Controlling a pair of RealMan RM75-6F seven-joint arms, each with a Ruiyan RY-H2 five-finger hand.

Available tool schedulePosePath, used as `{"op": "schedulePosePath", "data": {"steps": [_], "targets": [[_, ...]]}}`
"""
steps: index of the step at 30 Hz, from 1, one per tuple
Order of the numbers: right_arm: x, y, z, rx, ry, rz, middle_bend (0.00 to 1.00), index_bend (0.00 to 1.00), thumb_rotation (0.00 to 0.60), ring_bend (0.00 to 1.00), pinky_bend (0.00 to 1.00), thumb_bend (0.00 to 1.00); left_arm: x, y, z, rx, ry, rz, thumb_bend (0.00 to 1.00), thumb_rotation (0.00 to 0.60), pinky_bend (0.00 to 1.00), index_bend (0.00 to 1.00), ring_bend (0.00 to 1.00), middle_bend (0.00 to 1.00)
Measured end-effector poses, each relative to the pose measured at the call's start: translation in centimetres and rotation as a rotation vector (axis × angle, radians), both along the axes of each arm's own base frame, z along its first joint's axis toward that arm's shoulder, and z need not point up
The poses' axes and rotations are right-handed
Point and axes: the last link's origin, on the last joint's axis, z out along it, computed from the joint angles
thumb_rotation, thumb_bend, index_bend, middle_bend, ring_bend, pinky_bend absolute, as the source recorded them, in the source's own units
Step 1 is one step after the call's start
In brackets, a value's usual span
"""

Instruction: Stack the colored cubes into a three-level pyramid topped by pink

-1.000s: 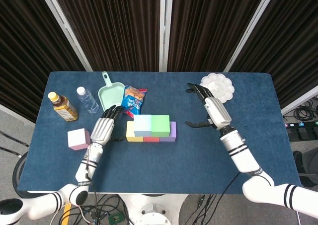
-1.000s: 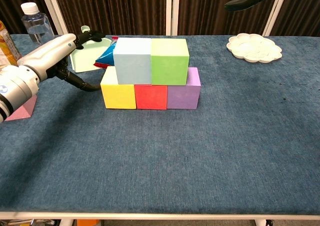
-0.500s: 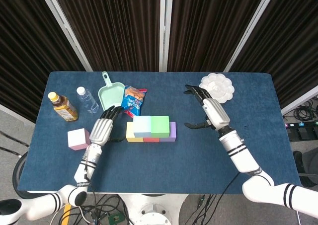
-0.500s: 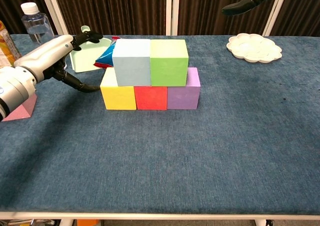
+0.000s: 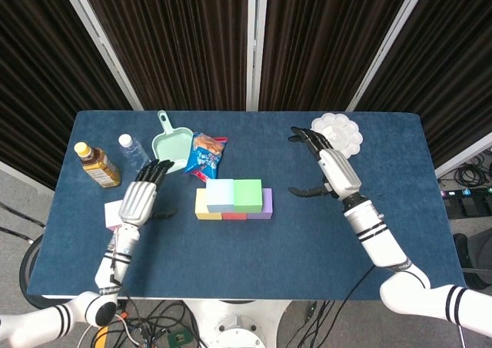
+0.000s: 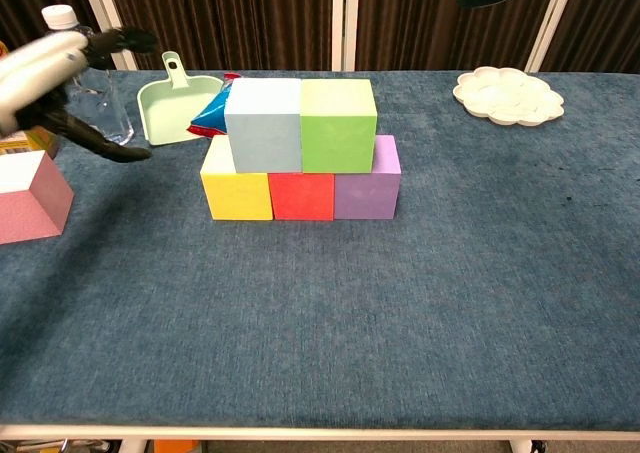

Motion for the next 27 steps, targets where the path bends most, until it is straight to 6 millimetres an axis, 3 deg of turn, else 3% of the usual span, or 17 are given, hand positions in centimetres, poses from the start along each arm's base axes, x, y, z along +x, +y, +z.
{"op": "schedulePosePath", "data": {"steps": [4,8,10,17,23,27], "targets": [[-0.5,0.2,0.3,0.003,-0.009,-0.004,0.17,0.00,0.600,0.00,0.00,0.06,-0.9,-1.6,3.3,-0.020,0.039,0.034,0.09,0.600,0.11,0.08,0.00,0.06],[-0.7,0.4,0.5,0.003,-0.012,-0.001,0.17,0.00,0.600,0.00,0.00,0.06,-3.4,-3.3,6.7,-0.025,0.114,0.107,0.09,0.600,0.11,0.08,0.00,0.07],[-0.8,0.6,0.5,0.002,-0.013,0.000,0.17,0.00,0.600,0.00,0.00,0.06,-4.5,-3.9,7.4,-0.039,0.140,0.128,0.09,0.600,0.11,0.08,0.00,0.07],[-0.8,0.9,0.8,-0.005,-0.008,0.000,0.17,0.00,0.600,0.00,0.00,0.06,-7.2,-4.1,7.3,-0.116,0.231,0.097,0.09,0.600,0.12,0.08,0.00,0.09],[-1.0,0.8,0.9,-0.015,0.001,-0.012,0.17,0.00,0.600,0.00,0.00,0.06,-8.2,-4.1,6.5,-0.202,0.155,0.174,0.09,0.600,0.12,0.08,0.00,0.09],[-1.1,0.7,0.7,-0.015,0.007,-0.018,0.17,0.00,0.600,0.00,0.00,0.06,-8.9,-3.9,6.2,-0.218,0.122,0.236,0.07,0.600,0.12,0.08,0.00,0.16]]}}
